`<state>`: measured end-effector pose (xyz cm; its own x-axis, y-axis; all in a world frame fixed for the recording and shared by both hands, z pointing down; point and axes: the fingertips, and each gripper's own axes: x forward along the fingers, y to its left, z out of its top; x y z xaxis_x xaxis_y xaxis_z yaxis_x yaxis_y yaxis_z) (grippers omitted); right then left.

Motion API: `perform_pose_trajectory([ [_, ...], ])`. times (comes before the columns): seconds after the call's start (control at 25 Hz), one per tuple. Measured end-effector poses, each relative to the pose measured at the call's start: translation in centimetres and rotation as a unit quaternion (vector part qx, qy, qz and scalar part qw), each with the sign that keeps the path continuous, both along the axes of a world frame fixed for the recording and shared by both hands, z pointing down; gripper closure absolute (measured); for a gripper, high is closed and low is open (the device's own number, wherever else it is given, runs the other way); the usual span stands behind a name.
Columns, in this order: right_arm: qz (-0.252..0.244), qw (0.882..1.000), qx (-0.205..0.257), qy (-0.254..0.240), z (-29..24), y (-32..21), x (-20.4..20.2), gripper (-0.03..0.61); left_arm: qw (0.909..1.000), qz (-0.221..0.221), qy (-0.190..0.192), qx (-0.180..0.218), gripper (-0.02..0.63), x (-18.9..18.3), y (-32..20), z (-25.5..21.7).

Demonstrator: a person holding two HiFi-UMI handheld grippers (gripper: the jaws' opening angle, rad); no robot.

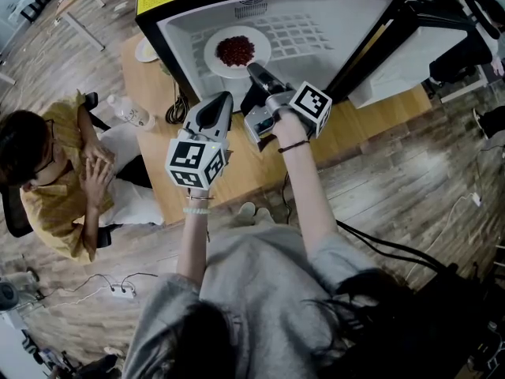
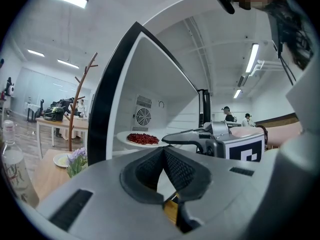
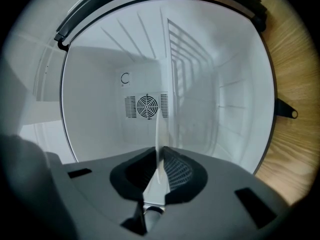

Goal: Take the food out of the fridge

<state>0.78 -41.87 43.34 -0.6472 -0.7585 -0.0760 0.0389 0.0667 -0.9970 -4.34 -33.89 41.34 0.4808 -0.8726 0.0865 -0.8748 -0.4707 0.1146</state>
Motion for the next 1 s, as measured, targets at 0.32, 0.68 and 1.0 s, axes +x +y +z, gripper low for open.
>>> perform_pose_trajectory([
  [0.32, -0.009, 1.0, 0.014, -0.01, -1.4, 1.5, 0.6, 0.538, 1.0, 0.006, 0.001, 0.007, 0.606, 0.5, 0.7, -0.6],
  [0.68, -0.022, 0.999, 0.031, -0.015, -2.2, 3.3, 1.2, 0.536, 0.9997, 0.017, 0.0, 0.02, 0.606, 0.6, 1.7, -1.4],
  [1.0, -0.027, 0.999, 0.037, -0.023, -2.5, 5.9, 2.2, 0.536, 0.9993, 0.026, -0.001, 0.028, 0.606, 0.7, 4.1, -2.0],
])
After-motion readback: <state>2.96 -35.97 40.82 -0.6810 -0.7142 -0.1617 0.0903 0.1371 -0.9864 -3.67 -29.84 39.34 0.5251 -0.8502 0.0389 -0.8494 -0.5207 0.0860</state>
